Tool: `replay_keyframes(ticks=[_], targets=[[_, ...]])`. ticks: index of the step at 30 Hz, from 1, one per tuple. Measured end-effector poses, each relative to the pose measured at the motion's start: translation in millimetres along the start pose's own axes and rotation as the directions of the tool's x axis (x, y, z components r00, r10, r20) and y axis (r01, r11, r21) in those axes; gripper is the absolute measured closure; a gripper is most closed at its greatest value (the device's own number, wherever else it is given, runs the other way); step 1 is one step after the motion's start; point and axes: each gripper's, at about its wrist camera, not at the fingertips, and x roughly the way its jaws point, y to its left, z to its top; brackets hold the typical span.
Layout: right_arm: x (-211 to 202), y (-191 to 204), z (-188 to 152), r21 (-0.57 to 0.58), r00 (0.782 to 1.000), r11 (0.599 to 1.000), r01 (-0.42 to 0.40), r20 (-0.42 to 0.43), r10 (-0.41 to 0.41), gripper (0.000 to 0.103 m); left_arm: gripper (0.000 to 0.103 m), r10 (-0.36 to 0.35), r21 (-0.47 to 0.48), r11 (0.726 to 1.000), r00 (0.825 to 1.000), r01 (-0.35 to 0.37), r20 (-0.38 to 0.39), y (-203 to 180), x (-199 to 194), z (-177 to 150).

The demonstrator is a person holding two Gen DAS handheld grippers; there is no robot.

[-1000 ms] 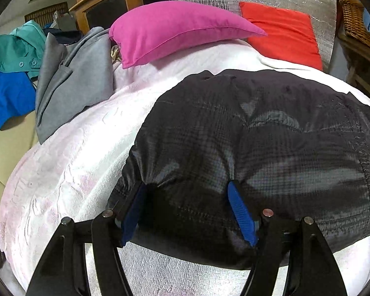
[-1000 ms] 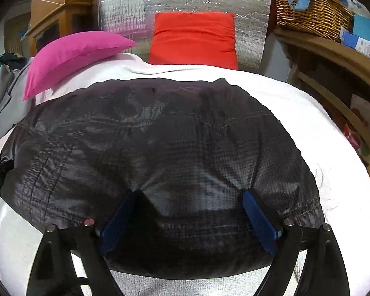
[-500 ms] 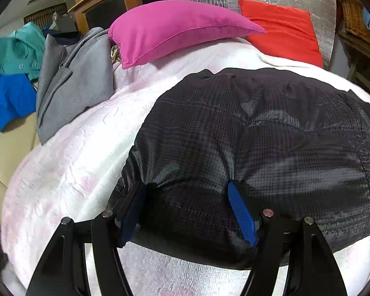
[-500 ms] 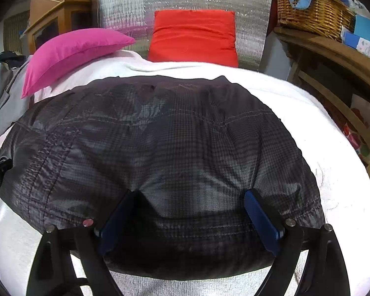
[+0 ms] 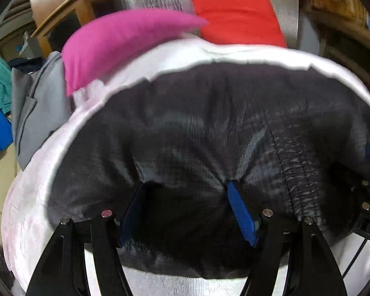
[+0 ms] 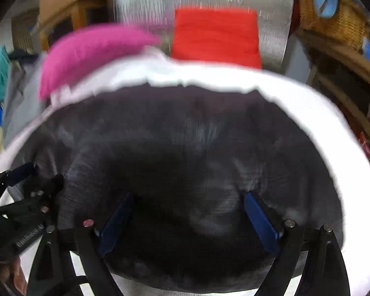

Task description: Fold large clothes

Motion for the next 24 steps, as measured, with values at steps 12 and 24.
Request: replay_keyframes(ticks=[12, 24], targets=[[5, -31, 79, 0.083, 0.999, 0.996, -0.031, 0.029, 0.029, 0.008, 0.032, -0.057, -0.107, 0.993, 0.998, 0.058, 0.014, 53, 1, 63], [83, -35, 94, 0.091, 0.993, 0.995, 0.031, -0.112, -0.021, 0.007, 0.031, -0.05, 0.012, 0.999, 0.992, 0.052, -0.113, -30, 63, 91]])
